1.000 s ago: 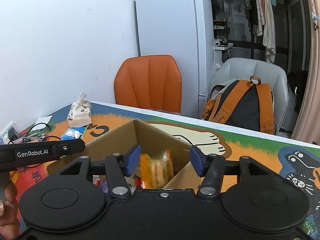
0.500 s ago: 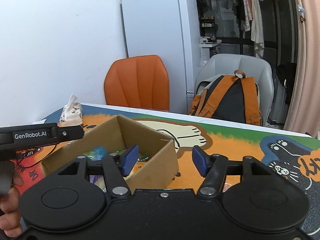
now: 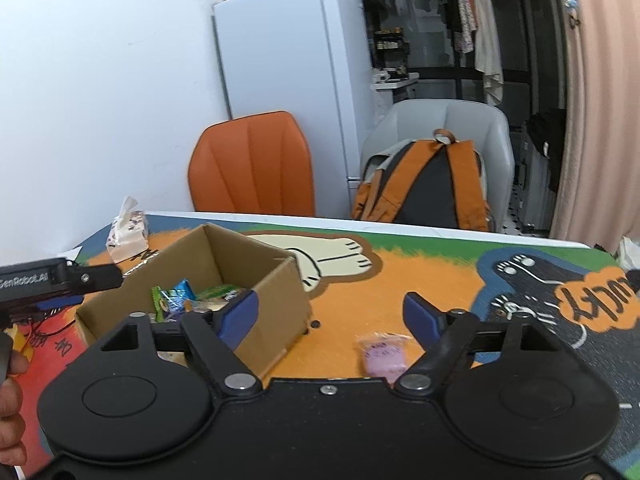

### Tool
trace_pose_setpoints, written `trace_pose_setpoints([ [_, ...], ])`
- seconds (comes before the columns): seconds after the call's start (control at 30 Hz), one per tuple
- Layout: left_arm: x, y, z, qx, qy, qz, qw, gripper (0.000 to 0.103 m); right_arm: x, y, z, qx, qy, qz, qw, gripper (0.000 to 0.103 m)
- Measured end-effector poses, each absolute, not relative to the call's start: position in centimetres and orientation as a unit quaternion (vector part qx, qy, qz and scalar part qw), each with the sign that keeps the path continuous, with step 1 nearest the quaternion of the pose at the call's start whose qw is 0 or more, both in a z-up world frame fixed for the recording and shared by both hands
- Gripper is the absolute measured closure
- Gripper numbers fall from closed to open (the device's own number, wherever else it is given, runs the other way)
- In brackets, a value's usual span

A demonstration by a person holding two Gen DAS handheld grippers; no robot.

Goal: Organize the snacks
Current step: 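Move both tools back toward the pink packet and green candy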

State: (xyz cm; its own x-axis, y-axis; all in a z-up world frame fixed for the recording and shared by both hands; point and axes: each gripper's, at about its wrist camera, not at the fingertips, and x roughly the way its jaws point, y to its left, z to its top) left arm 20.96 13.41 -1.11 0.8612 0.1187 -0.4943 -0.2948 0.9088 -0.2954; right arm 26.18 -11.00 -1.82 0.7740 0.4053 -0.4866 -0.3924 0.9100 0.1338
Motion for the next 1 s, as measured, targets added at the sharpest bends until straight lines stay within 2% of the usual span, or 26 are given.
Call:
trace_pose_setpoints([
  [0.17, 19.9, 12.7, -1.5, -0.182, 0.246, 0.104, 0.946, 0.02, 25.3, -13.0, -2.2, 0.021, 0.264, 0.202, 0.943, 0.007],
  [0.23, 19.5, 12.3, -1.6, -0.18, 0.247, 0.103, 0.946, 0.016, 24.9, -13.7, -2.3, 0.015, 0.262, 0.193, 0.945, 0.005],
  [0.43, 18.5, 10.9, -1.9, -0.175, 0.251, 0.098, 0.947, 0.015, 24.3, -16.3, -2.5, 0.024, 0.265, 0.168, 0.949, 0.0],
  [0.83, 17.3, 6.6, -1.7, -0.161, 0.249, 0.07, 0.953, 0.014, 23.1, -20.1, -3.7, 0.033, 0.272, 0.151, 0.95, 0.0],
  [1.0, 17.4, 4.7, -2.2, -0.149, 0.254, 0.056, 0.954, 0.01, 22.6, -21.3, -4.3, 0.04, 0.273, 0.155, 0.949, 0.0],
])
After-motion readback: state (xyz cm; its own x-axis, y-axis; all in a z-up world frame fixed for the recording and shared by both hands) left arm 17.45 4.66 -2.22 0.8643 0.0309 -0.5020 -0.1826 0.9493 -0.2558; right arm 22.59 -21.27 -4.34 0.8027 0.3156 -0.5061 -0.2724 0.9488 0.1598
